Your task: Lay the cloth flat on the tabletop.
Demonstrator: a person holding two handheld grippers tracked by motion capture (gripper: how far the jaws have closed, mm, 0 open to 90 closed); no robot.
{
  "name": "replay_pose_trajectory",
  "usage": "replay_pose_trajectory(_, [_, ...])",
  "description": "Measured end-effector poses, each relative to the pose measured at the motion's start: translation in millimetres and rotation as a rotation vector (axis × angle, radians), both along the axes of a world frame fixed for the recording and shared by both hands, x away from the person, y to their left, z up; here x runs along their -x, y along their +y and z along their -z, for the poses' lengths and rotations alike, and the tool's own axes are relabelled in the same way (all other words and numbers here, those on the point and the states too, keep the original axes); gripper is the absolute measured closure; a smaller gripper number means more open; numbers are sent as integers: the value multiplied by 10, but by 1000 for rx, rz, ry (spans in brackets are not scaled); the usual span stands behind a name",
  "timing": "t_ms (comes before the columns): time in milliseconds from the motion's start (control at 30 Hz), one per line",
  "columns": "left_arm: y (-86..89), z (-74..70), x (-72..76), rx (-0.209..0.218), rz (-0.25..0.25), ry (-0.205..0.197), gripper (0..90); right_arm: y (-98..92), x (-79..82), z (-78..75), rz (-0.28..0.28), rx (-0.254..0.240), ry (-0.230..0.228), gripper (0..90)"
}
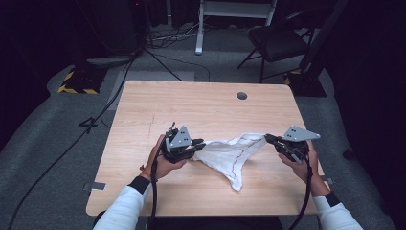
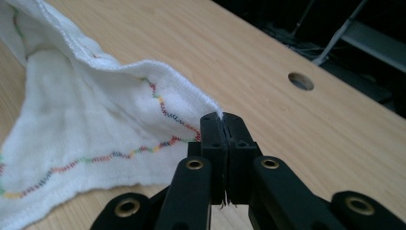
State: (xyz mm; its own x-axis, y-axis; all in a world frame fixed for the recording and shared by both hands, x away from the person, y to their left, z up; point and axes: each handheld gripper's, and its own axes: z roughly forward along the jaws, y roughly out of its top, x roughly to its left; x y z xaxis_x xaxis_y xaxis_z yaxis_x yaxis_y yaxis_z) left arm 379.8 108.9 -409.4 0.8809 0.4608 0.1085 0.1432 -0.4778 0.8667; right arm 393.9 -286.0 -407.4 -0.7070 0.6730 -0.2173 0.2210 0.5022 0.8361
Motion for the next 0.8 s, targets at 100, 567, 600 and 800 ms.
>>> replay_pose_trajectory(100, [26,-77,33,25,-9,-13,787,-2,71,-158,-6,-20,-41,886])
replay_pose_trajectory(567, [190,-762,414,140,37,-95,788,-157,554,-911,-9,-77,-202,887])
replay_pose_trajectory(600, [192,-792,449,144,42,-98,788,-171,592,-944,-11,-83,-208,887])
replay_pose_trajectory(800, [130,-788,450,116,56,-92,784,-171,693,-992,-15,-85,-211,887])
